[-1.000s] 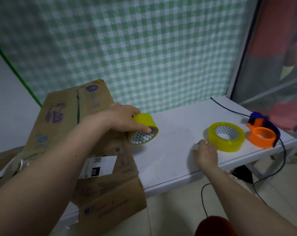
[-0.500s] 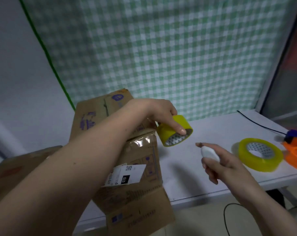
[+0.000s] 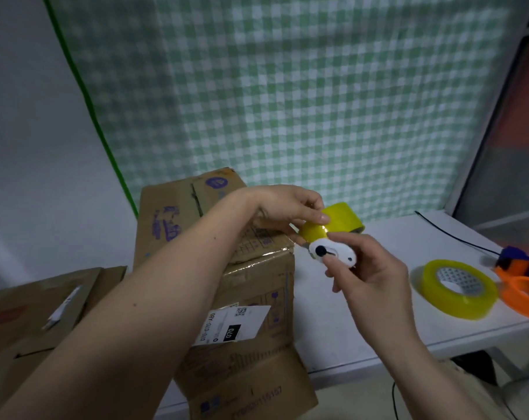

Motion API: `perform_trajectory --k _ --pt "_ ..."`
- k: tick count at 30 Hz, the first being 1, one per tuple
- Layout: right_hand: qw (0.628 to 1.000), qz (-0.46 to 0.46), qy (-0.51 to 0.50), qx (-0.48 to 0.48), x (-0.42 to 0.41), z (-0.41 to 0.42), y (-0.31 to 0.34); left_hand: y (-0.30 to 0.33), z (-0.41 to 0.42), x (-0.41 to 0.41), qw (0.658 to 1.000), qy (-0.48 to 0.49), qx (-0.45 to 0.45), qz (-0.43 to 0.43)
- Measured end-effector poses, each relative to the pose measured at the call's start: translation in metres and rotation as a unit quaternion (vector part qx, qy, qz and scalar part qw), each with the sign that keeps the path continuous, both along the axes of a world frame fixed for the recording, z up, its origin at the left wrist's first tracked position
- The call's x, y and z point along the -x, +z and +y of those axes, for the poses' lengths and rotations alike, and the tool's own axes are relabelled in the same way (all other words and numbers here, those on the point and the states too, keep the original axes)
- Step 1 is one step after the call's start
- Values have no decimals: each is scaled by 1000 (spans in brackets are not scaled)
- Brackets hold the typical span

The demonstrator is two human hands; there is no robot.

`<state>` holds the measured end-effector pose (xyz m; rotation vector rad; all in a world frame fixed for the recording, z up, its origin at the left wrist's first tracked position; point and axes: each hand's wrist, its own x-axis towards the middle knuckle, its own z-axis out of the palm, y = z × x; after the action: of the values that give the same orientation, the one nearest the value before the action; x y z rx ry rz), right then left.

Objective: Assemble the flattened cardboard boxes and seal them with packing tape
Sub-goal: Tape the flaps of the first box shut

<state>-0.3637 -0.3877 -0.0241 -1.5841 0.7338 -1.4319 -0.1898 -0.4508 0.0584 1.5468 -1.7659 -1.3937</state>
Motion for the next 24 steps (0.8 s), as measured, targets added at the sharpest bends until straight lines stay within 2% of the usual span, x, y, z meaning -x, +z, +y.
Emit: perform_trajectory --k 5,12,17,20,24 --pt "986 52 -103 121 -18 -7 -3 -6 2 3 999 -17 31 1" --pt "965 143 -146 167 -29 -13 -7 -7 3 2 998 -1 47 47" --pt "949 283 -91 106 -2 -11 -14 -9 3 -3 996 19 49 71" --pt "963 244 -97 54 13 -16 -27 -10 4 -6 990 56 49 122" --pt "981 152 -77 -93 31 -35 -48 -2 11 7 983 104 86 124"
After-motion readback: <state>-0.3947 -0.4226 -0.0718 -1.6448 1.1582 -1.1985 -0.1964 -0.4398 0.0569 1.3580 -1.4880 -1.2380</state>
